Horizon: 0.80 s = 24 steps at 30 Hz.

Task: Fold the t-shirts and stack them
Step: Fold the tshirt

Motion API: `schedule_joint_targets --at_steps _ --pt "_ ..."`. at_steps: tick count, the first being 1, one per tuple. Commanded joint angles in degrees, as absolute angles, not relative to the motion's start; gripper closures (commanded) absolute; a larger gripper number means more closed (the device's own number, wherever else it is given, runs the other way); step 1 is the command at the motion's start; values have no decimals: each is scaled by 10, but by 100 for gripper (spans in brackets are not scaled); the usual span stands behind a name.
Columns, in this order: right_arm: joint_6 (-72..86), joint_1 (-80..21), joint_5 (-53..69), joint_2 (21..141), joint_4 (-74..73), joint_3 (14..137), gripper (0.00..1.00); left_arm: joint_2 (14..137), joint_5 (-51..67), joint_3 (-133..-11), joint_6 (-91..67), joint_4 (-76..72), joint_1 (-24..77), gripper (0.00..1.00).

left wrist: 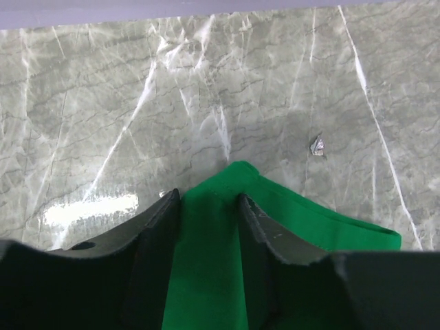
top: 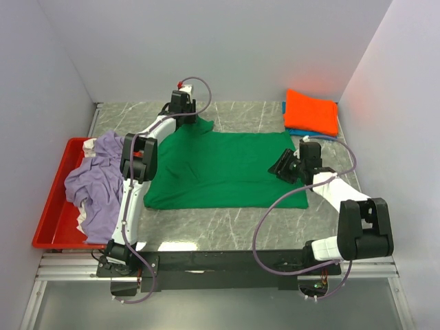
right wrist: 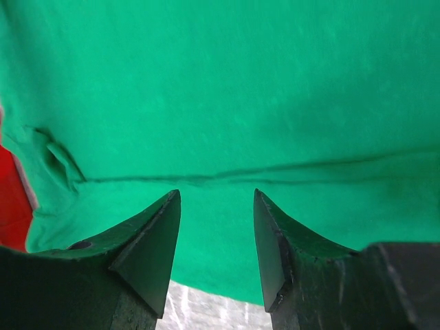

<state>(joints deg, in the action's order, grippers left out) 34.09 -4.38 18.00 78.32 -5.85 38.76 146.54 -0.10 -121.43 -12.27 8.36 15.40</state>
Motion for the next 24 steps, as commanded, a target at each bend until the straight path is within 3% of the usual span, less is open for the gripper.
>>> schedule_joint_targets --at_steps 1,16,24 --pt "344 -48 162 794 -63 443 46 1439 12 -1205 -123 56 156 58" --pt "365 31 201 1008 -67 641 50 1343 -14 -1111 -137 -26 158 76" --pt "343 60 142 1128 -105 782 51 1312 -5 -1074 -153 -53 163 83"
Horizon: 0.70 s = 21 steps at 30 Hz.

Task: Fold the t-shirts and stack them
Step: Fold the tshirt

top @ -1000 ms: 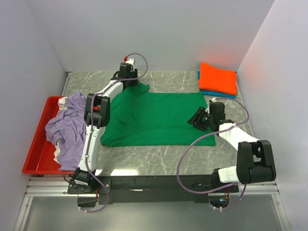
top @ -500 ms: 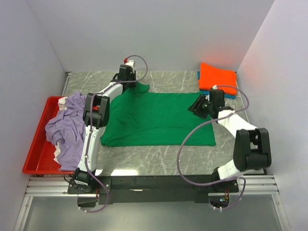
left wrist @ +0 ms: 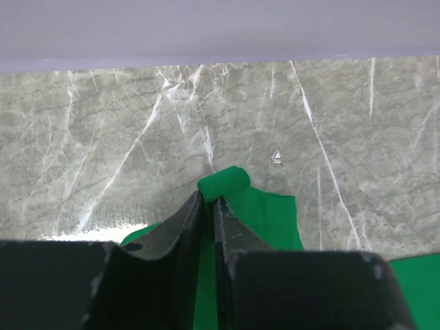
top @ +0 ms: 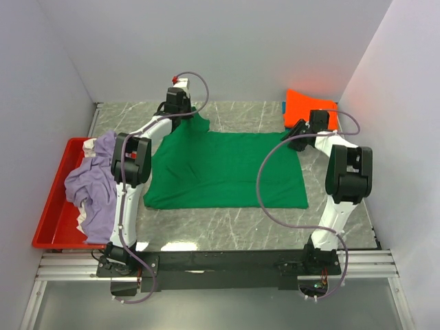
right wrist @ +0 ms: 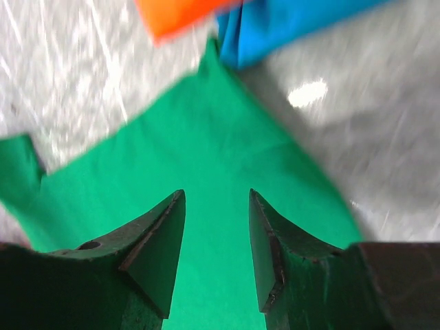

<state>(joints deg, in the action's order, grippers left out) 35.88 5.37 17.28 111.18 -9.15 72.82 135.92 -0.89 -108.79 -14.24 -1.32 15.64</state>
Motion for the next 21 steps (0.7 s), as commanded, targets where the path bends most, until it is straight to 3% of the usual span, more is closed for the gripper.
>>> schedule_joint_targets --at_steps 1,21 --pt "339 61 132 1137 -113 794 51 1309 -5 -1069 -156 -57 163 84" --pt "235 47 73 1296 -273 1069 55 1292 25 -1043 -162 -69 163 85"
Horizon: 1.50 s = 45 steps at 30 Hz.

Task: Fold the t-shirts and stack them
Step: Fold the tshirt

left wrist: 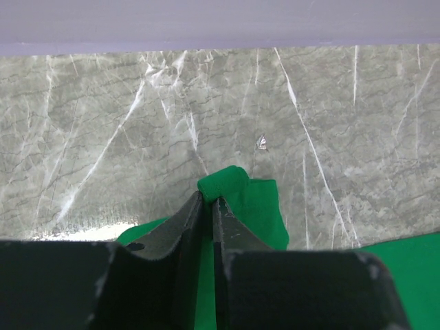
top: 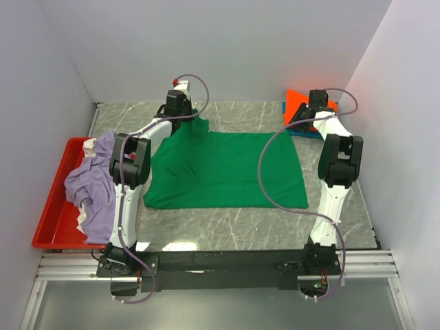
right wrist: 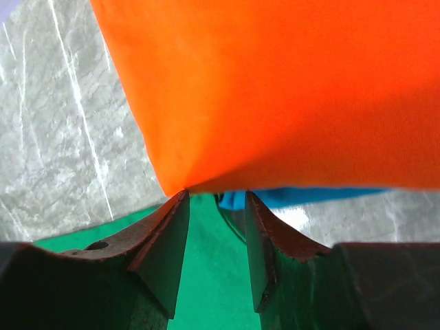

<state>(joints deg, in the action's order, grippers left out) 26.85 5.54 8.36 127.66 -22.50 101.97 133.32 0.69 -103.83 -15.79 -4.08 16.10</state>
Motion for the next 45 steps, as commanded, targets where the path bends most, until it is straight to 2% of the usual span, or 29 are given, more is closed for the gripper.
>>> schedule_joint_targets --at_steps 1,15,29,41,45 --pt "230 47 73 1307 -286 1077 56 1293 25 -1043 -163 -69 163 85" --pt "187 20 39 1316 -325 1094 56 1297 31 -1047 -163 -68 163 85" --pt "189 19 24 1342 -348 1148 73 1282 30 -1039 -164 -70 164 88" --pt "175 12 19 1358 -371 1160 71 1275 26 -1037 -163 -64 164 89" --pt "177 12 12 1348 -361 1149 75 1275 26 -1040 -163 -63 164 89"
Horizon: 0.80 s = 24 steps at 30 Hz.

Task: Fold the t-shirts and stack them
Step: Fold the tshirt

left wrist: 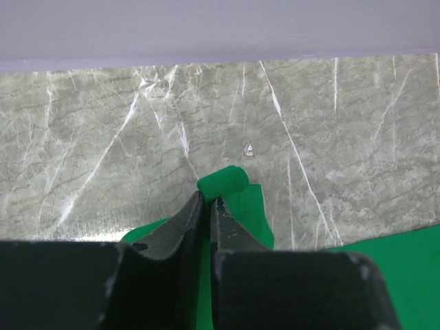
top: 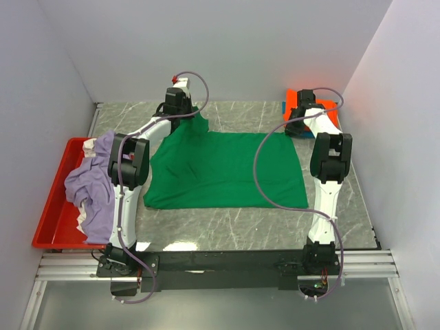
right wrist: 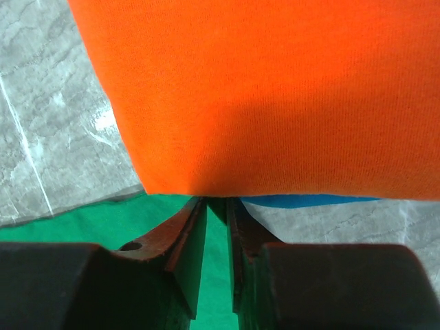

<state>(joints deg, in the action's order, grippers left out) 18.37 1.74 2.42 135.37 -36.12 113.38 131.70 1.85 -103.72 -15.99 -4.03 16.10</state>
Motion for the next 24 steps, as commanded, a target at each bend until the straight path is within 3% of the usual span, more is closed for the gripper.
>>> schedule_joint_targets --at_steps 1,8,11,24 --pt "178 12 11 1347 -359 1146 76 1273 27 -1039 -163 -64 164 89" --pt "192 13 5 1318 -329 1118 89 1253 19 -1027 -168 -59 164 94" --pt "202 12 1 1299 -307 1097 100 1236 14 -1013 -173 -58 165 97" --pt "240 12 -76 1172 -219 941 100 1159 -25 -962 -181 -20 193 100"
